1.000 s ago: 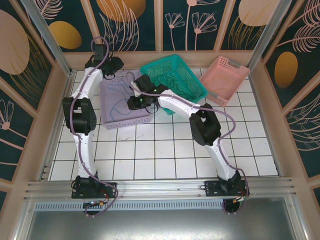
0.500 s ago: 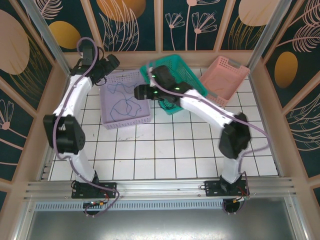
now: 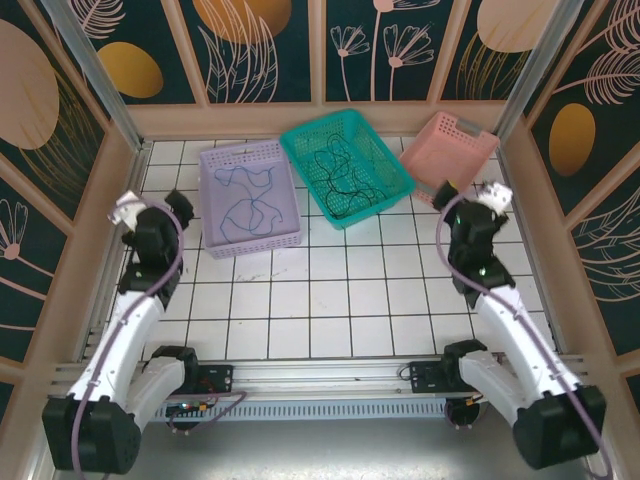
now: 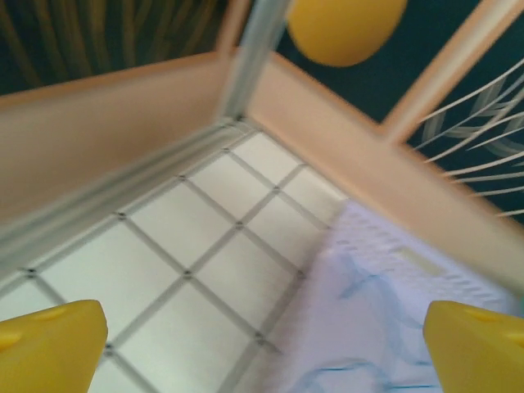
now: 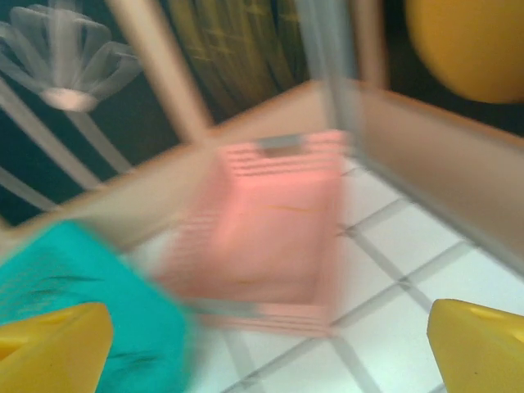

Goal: Untangle the cables

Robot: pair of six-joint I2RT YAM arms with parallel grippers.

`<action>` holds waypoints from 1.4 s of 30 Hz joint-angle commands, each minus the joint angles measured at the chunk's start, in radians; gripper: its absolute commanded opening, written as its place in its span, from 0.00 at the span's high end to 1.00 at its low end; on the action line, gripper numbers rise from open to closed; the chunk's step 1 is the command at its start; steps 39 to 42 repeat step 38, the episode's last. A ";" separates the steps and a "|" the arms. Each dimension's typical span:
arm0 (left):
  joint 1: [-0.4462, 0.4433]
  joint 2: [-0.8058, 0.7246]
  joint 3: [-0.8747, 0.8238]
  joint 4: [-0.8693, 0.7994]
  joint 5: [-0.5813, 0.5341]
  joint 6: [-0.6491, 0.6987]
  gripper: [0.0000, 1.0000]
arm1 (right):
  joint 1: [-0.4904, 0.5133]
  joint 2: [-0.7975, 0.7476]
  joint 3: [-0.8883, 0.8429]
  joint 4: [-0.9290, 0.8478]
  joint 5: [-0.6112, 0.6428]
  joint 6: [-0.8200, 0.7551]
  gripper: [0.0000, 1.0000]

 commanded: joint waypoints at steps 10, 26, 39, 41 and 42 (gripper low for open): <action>0.015 0.280 -0.387 0.813 0.063 0.424 0.01 | -0.180 0.460 -0.339 0.911 -0.300 -0.218 0.01; 0.072 0.621 -0.375 1.290 0.252 0.466 0.01 | -0.200 0.673 -0.351 1.171 -0.398 -0.274 0.01; 0.072 0.626 -0.374 1.296 0.264 0.473 0.01 | -0.212 0.672 -0.345 1.159 -0.442 -0.278 0.01; 0.072 0.626 -0.374 1.296 0.264 0.473 0.01 | -0.212 0.672 -0.345 1.159 -0.442 -0.278 0.01; 0.072 0.626 -0.374 1.296 0.264 0.473 0.01 | -0.212 0.672 -0.345 1.159 -0.442 -0.278 0.01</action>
